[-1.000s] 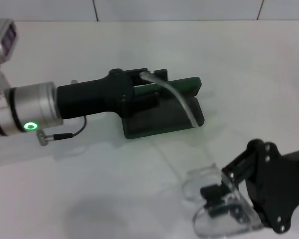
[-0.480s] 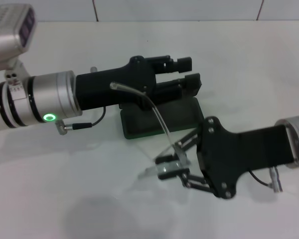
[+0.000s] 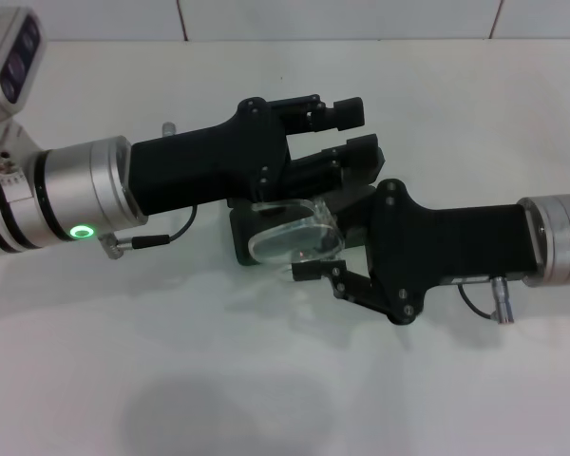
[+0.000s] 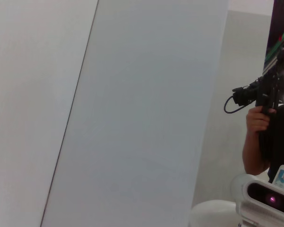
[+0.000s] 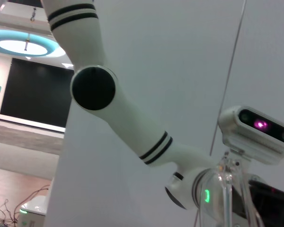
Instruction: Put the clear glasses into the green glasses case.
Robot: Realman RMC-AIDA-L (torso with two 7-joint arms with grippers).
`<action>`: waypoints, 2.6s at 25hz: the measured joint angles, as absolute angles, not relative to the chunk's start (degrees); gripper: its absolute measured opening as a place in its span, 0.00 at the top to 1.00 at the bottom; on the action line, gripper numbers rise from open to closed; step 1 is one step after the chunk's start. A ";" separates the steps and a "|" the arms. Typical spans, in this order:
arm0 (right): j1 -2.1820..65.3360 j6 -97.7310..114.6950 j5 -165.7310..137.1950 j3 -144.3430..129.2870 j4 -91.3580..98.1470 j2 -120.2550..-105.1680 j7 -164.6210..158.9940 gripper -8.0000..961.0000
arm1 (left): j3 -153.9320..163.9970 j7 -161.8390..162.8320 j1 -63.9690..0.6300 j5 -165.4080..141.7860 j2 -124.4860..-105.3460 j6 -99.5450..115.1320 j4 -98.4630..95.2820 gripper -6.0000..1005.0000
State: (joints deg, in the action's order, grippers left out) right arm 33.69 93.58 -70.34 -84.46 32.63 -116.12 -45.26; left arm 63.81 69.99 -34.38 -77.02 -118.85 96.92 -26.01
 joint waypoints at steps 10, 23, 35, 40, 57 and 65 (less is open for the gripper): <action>33.59 91.17 -70.27 -84.37 33.05 -115.96 -45.91 0.87 | 63.74 69.69 -34.16 -77.18 -119.02 96.70 -26.02 0.54; 24.02 55.22 -81.53 -93.73 55.33 -115.90 -49.59 0.87 | 45.45 65.98 -26.29 -76.64 -118.39 93.52 -26.30 0.54; 21.04 20.00 -89.15 -117.65 62.87 -116.14 -51.96 0.86 | 44.39 66.14 -26.03 -77.72 -118.71 88.08 -25.79 0.54; 21.70 17.09 -88.83 -121.22 62.42 -116.17 -52.04 0.86 | 44.39 66.19 -26.28 -78.24 -118.79 87.91 -25.68 0.54; 22.26 2.91 -88.36 -130.51 62.97 -116.19 -53.51 0.85 | 44.29 66.09 -26.23 -79.19 -119.04 87.89 -25.66 0.54; 20.19 0.68 -88.14 -131.25 65.75 -115.98 -53.22 0.73 | 44.30 66.15 -26.05 -79.19 -119.21 87.89 -25.66 0.54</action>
